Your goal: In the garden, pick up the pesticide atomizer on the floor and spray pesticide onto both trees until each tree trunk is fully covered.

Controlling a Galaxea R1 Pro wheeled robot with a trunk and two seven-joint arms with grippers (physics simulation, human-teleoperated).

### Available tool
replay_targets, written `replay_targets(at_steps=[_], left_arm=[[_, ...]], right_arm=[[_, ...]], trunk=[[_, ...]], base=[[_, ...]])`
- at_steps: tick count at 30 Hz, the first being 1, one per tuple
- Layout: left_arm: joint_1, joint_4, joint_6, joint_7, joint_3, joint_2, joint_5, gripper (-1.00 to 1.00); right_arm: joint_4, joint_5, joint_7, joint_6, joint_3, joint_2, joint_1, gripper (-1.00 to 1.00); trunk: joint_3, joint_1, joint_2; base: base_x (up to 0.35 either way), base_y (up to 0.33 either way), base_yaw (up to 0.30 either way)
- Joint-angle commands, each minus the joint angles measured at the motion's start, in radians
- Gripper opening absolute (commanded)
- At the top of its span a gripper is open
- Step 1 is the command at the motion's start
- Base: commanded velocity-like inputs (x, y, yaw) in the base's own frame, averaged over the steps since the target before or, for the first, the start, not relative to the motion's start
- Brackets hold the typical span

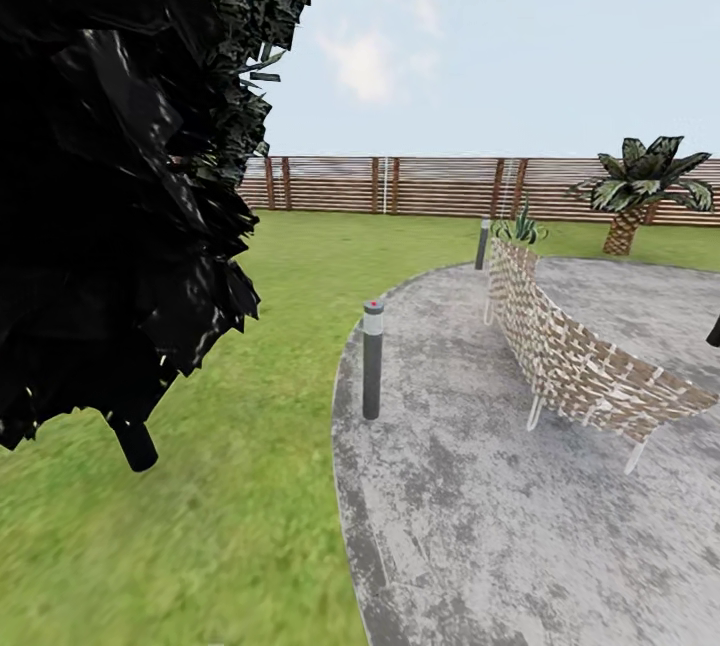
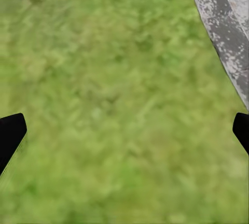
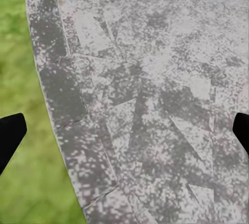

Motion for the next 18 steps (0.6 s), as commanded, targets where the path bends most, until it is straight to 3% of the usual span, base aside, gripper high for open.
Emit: replay_targets(at_steps=[1,18], left_arm=[[-0.001,0.001,-0.004,0.001,0.002,0.0,0.0,1.0],[-0.001,0.001,-0.005,0.001,0.002,0.0,0.0,1.0]], right_arm=[[0.001,0.0,0.0,-0.003,-0.001,0.0,-0.001,1.0],[0.001,0.0,0.0,-0.002,-0.003,0.0,-0.001,1.0]], trunk=[[-0.001,0.001,0.0],[-0.001,0.001,0.0]], base=[[0.325,0.115,-0.077],[0.325,0.119,-0.246]])
